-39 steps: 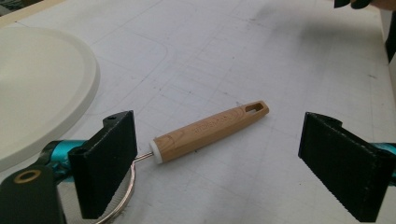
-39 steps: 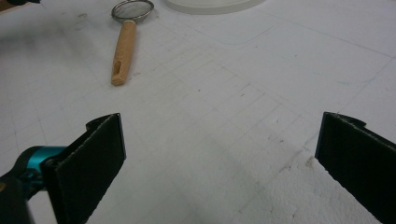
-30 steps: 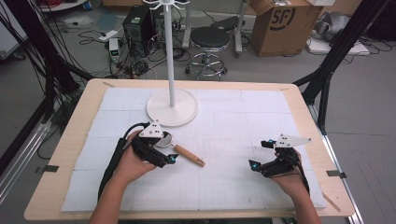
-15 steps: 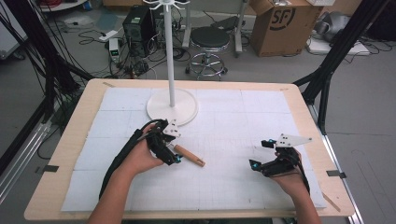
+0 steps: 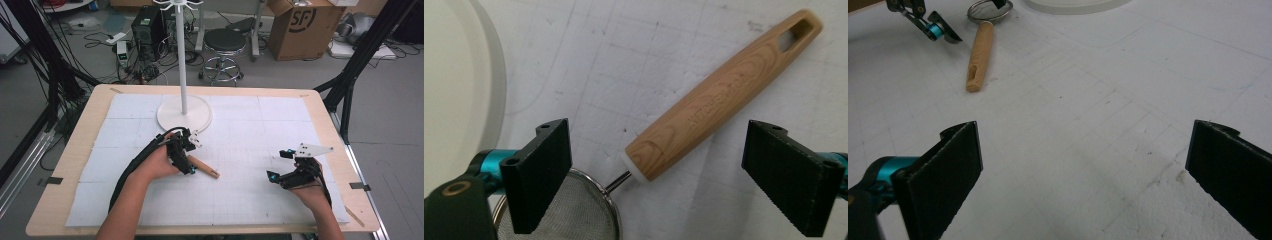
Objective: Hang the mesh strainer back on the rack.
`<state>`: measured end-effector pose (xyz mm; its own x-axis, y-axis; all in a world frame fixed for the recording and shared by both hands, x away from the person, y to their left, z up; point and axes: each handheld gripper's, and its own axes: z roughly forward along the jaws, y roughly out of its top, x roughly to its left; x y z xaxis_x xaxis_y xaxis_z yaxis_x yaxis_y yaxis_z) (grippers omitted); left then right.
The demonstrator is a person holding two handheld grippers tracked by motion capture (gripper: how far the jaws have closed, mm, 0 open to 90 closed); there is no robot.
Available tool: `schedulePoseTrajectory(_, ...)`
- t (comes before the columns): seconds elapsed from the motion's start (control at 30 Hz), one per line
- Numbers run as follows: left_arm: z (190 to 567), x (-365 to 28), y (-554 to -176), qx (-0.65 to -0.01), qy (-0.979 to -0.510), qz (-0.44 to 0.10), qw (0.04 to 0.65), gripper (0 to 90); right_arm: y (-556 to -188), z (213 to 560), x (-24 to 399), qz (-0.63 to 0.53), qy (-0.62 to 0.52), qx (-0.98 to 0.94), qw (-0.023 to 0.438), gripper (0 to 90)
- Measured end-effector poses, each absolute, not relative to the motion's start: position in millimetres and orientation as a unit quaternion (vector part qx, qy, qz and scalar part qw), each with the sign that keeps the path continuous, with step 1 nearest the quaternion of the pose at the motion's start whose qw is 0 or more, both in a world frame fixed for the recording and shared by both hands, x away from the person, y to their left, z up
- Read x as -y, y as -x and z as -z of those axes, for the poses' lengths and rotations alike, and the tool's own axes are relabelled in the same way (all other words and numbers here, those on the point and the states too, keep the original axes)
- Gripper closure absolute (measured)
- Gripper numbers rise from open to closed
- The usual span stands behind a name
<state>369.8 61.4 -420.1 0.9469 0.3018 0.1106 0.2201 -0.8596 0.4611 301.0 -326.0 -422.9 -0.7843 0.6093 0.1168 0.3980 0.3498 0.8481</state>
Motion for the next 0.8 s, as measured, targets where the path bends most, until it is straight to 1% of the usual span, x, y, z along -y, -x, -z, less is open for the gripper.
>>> schedulePoseTrajectory(0.1, 424.4, -59.2, -371.6, -0.136, -0.962, -0.088, 0.218, 16.4, -301.1, 422.9, 326.6, -0.478, -0.311, -0.814, 0.110, 0.5)
schedulePoseTrajectory(0.13, 426.2, -58.8, -372.5, -0.136, -0.964, -0.079, 0.214, 17.8, -301.2, 423.0, 326.7, -0.478, -0.310, -0.814, 0.111, 0.5)
schedulePoseTrajectory(0.23, 426.9, -59.9, -373.6, -0.136, -0.965, -0.058, 0.217, 28.7, -300.6, 422.6, 326.9, -0.479, -0.311, -0.814, 0.110, 0.5)
schedulePoseTrajectory(0.3, 425.9, -60.7, -373.0, -0.131, -0.966, -0.043, 0.217, 38.9, -300.5, 422.5, 327.3, -0.479, -0.309, -0.814, 0.110, 0.5)
schedulePoseTrajectory(0.4, 425.4, -60.8, -371.4, -0.129, -0.966, -0.035, 0.221, 45.7, -300.4, 422.4, 327.1, -0.479, -0.310, -0.814, 0.111, 0.5)
schedulePoseTrajectory(0.5, 424.7, -60.5, -370.3, -0.126, -0.967, -0.032, 0.220, 50.4, -300.0, 422.3, 327.0, -0.479, -0.310, -0.814, 0.112, 0.5)
schedulePoseTrajectory(0.63, 423.4, -59.3, -366.9, -0.119, -0.968, -0.027, 0.217, 60.2, -299.2, 421.5, 327.8, -0.480, -0.312, -0.812, 0.112, 0.5)
schedulePoseTrajectory(0.8, 422.0, -59.4, -364.7, -0.119, -0.970, -0.026, 0.210, 64.5, -299.2, 421.6, 327.4, -0.480, -0.310, -0.813, 0.112, 0.5)
